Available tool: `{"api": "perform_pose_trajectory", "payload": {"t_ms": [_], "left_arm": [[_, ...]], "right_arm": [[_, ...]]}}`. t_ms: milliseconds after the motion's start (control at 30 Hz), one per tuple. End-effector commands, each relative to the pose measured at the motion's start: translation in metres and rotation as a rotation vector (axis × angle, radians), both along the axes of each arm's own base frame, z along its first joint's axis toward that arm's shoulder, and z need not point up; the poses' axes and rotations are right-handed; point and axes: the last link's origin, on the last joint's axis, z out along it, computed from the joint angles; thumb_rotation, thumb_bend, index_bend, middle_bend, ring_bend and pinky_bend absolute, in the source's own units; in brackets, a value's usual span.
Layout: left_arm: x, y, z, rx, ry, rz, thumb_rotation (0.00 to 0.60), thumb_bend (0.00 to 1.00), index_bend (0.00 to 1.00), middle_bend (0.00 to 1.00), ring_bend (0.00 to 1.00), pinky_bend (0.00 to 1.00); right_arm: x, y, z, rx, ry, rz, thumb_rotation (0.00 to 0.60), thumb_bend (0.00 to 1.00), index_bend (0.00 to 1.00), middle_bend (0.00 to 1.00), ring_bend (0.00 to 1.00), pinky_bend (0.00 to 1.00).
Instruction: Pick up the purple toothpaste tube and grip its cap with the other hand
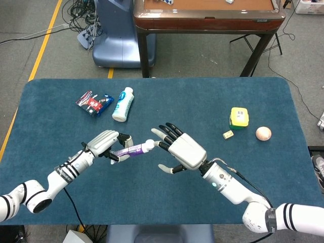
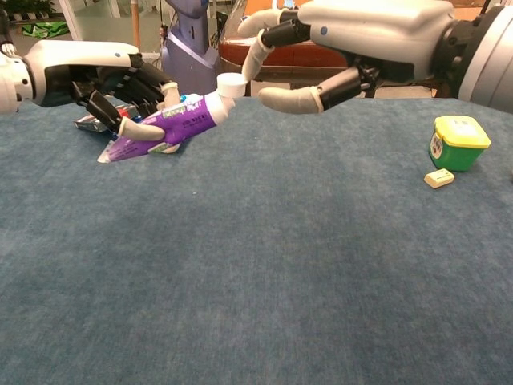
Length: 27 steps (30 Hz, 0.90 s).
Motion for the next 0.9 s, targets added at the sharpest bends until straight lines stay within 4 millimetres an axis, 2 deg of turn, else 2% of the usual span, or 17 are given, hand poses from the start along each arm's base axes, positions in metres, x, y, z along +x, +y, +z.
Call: {"api": "perform_pose_trajectory", "payload": {"t_ms": [33, 333, 500, 567, 600, 633, 733, 833, 900], "left_arm": [[-0.001, 0.001, 0.002, -0.001, -0.009, 0.009, 0.600, 0.43, 0.58, 0.68, 0.45, 0.38], [-0.003, 0.000, 0.008, -0.001, -0.055, 0.034, 0.600, 0.43, 0.58, 0.68, 0.45, 0.38], [-0.009, -0.004, 0.012, 0.006, -0.095, 0.048, 0.600, 0.43, 0.58, 0.68, 0.46, 0.39], [-0.011, -0.007, 0.013, 0.003, -0.128, 0.058, 0.600, 0.43, 0.58, 0.68, 0.46, 0.40], [-0.011, -0.008, 0.013, 0.004, -0.140, 0.058, 0.600, 0.43, 0.58, 0.68, 0.46, 0.41], [-0.012, -0.009, 0.013, 0.007, -0.149, 0.056, 0.600, 0.43, 0.58, 0.68, 0.46, 0.42], [-0.013, -0.014, 0.012, 0.018, -0.178, 0.043, 0.600, 0.43, 0.58, 0.68, 0.46, 0.44], [-0.012, -0.018, 0.010, 0.031, -0.216, 0.035, 0.600, 0.43, 0.58, 0.68, 0.47, 0.45], [-0.010, -0.021, 0.007, 0.038, -0.240, 0.032, 0.600, 0.43, 0.59, 0.69, 0.48, 0.46]], "right_arm": [[-0.002, -0.001, -0.003, 0.009, -0.006, -0.009, 0.230, 0.42, 0.27, 0.06, 0.00, 0.00], [-0.001, 0.000, -0.012, 0.031, -0.045, -0.018, 0.230, 0.42, 0.27, 0.06, 0.00, 0.00], [0.002, 0.004, -0.002, 0.046, -0.147, -0.028, 0.230, 0.41, 0.27, 0.06, 0.00, 0.00], [0.003, 0.004, 0.003, 0.047, -0.190, -0.029, 0.231, 0.37, 0.27, 0.06, 0.00, 0.00], [0.004, 0.003, 0.005, 0.048, -0.207, -0.030, 0.231, 0.31, 0.26, 0.06, 0.00, 0.00], [0.005, 0.004, 0.007, 0.053, -0.227, -0.032, 0.230, 0.23, 0.23, 0.06, 0.00, 0.00], [0.013, 0.004, 0.011, 0.092, -0.291, -0.042, 0.230, 0.07, 0.08, 0.05, 0.00, 0.00], [0.020, 0.000, 0.015, 0.100, -0.311, -0.045, 0.219, 0.01, 0.01, 0.01, 0.00, 0.00], [0.027, -0.001, 0.016, 0.119, -0.315, -0.053, 0.201, 0.00, 0.00, 0.00, 0.00, 0.00]]}}
